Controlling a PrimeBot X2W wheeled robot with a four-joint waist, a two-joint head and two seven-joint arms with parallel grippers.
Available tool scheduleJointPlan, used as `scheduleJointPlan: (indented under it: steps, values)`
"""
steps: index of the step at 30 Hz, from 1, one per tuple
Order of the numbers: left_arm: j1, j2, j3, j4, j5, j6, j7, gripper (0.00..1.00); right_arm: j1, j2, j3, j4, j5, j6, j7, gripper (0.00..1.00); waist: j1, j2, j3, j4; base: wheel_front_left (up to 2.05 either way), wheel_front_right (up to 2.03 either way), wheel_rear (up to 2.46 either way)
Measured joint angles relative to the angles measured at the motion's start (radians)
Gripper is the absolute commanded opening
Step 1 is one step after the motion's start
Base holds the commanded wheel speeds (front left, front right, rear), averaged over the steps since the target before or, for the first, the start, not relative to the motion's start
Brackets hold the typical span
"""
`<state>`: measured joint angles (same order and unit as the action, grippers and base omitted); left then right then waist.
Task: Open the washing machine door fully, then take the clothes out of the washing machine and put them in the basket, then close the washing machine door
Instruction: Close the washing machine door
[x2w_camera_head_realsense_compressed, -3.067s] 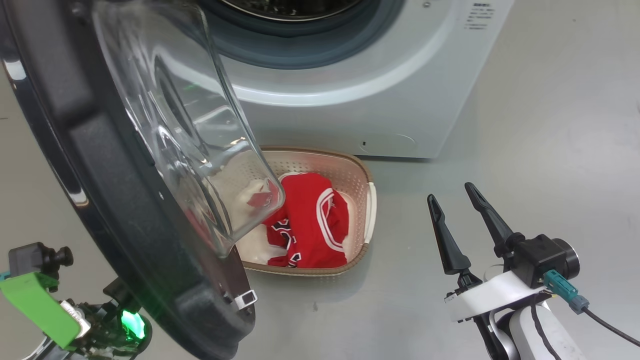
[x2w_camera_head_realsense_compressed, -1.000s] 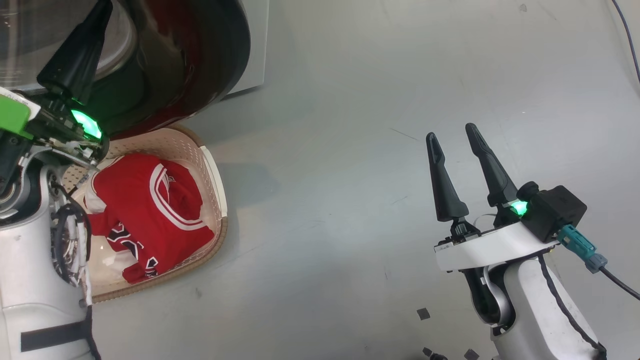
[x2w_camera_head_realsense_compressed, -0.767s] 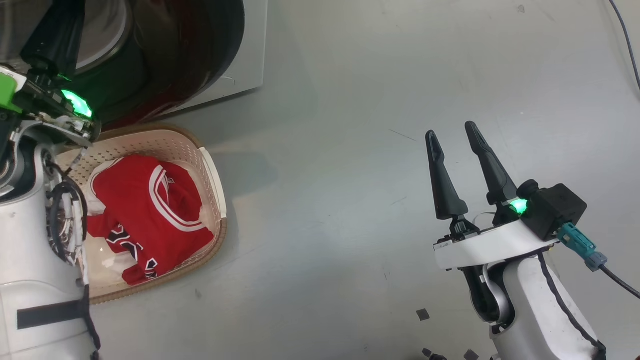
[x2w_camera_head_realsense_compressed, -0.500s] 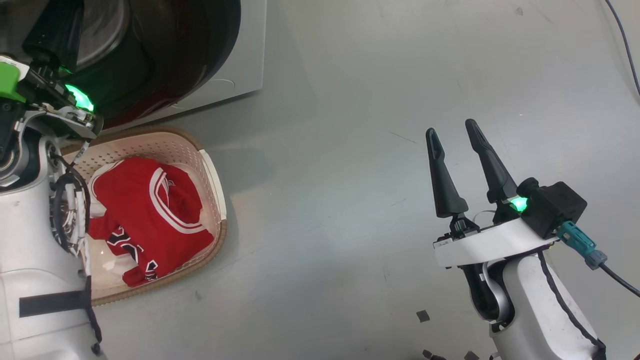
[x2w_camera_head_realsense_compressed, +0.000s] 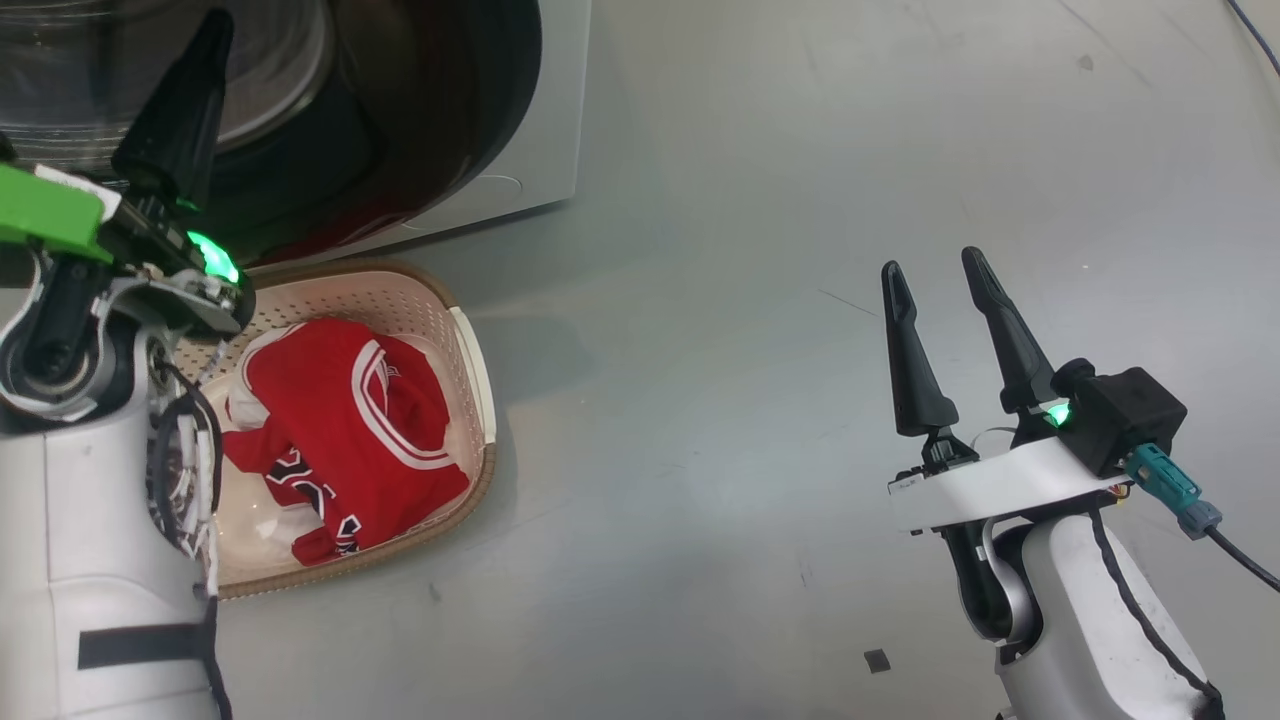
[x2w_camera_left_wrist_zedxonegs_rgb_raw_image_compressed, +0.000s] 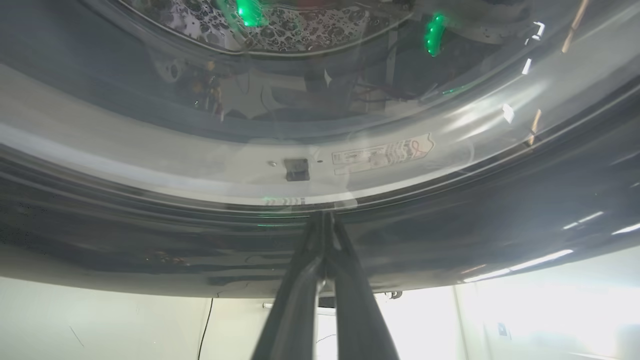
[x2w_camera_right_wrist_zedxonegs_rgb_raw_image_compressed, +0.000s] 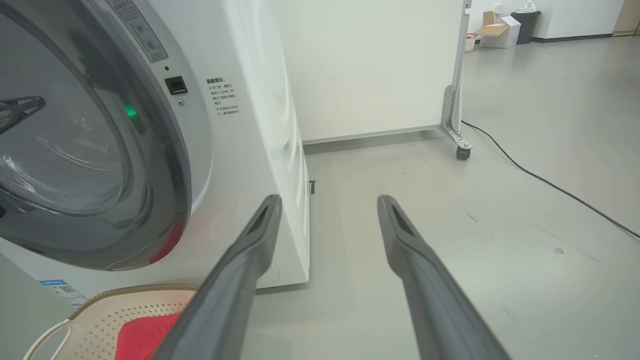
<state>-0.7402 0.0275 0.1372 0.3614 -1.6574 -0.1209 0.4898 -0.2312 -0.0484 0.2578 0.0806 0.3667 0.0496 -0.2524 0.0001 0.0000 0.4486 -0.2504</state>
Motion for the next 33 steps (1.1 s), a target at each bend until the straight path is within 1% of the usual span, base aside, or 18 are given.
scheduleJointPlan:
  steps: [2, 6, 10, 15, 17, 19, 21, 22, 25, 28, 30, 32, 33]
  values:
    - [0.038, -0.003, 0.003, -0.009, -0.012, 0.000, -0.003, 0.00, 0.004, 0.000, -0.007, 0.008, -0.010, 0.000, 0.000, 1.00, 0.0000, 0.0000, -0.009, 0.014, 0.00, 0.00, 0.00]
    - [0.103, -0.005, 0.013, -0.081, -0.025, 0.000, -0.012, 0.00, 0.022, 0.000, -0.022, 0.024, -0.028, 0.001, 0.000, 1.00, 0.0000, 0.0000, -0.029, 0.045, 0.00, 0.00, 0.00]
    - [0.175, -0.005, 0.025, -0.139, -0.063, 0.000, -0.024, 0.00, 0.036, -0.003, -0.034, 0.032, -0.048, 0.001, 0.000, 1.00, 0.0000, 0.0000, -0.053, 0.079, 0.00, 0.00, 0.00]
    - [0.287, -0.005, 0.002, -0.176, -0.121, 0.000, -0.037, 0.00, 0.057, -0.014, -0.047, 0.045, -0.062, 0.002, 0.000, 1.00, 0.0000, 0.0000, -0.089, 0.122, 0.00, 0.00, 0.00]
    - [0.328, -0.005, -0.011, -0.192, -0.134, 0.000, -0.047, 0.11, 0.067, -0.014, -0.047, 0.053, -0.065, 0.002, 0.000, 1.00, 0.0000, 0.0000, -0.105, 0.139, 0.00, 0.00, 0.00]
    - [0.368, -0.005, -0.022, -0.212, -0.147, 0.000, -0.053, 0.11, 0.079, -0.014, -0.047, 0.057, -0.068, 0.004, 0.000, 1.00, 0.0000, 0.0000, -0.121, 0.155, 0.00, 0.00, 0.00]
    - [0.407, -0.005, -0.033, -0.230, -0.156, 0.000, -0.062, 0.19, 0.088, -0.013, -0.047, 0.063, -0.070, 0.011, 0.000, 1.00, -0.0001, 0.0000, -0.137, 0.169, 0.00, 0.00, 0.00]
    - [0.426, -0.004, -0.038, -0.240, -0.173, 0.000, -0.070, 0.27, 0.093, -0.013, -0.047, 0.064, -0.071, 0.011, 0.000, 1.00, -0.0001, 0.0000, -0.145, 0.176, 0.00, 0.00, 0.00]
    - [0.478, -0.004, -0.050, -0.267, -0.184, 0.000, -0.082, 0.37, 0.108, -0.013, -0.047, 0.067, -0.072, 0.011, 0.000, 1.00, -0.0001, 0.0000, -0.168, 0.197, 0.00, 0.00, 0.00]
    - [0.527, -0.003, -0.056, -0.293, -0.184, 0.000, -0.097, 0.41, 0.120, -0.012, -0.046, 0.073, -0.078, 0.011, 0.000, 1.00, -0.0001, 0.0000, -0.190, 0.215, 0.00, 0.00, 0.00]
    - [0.559, -0.002, -0.062, -0.311, -0.184, 0.000, -0.105, 0.49, 0.123, -0.012, -0.045, 0.076, -0.080, 0.011, 0.000, 1.00, -0.0001, 0.0000, -0.204, 0.224, 0.00, 0.00, 0.00]
    - [0.584, -0.002, -0.075, -0.327, -0.188, 0.000, -0.111, 0.83, 0.128, -0.012, -0.047, 0.076, -0.081, 0.011, 0.000, 1.00, -0.0001, 0.0000, -0.217, 0.233, 0.00, 0.00, 0.00]
    - [0.594, -0.002, -0.079, -0.336, -0.188, 0.000, -0.116, 0.89, 0.133, -0.012, -0.048, 0.076, -0.081, 0.011, 0.000, 1.00, -0.0001, 0.0000, -0.223, 0.238, 0.00, 0.00, 0.00]
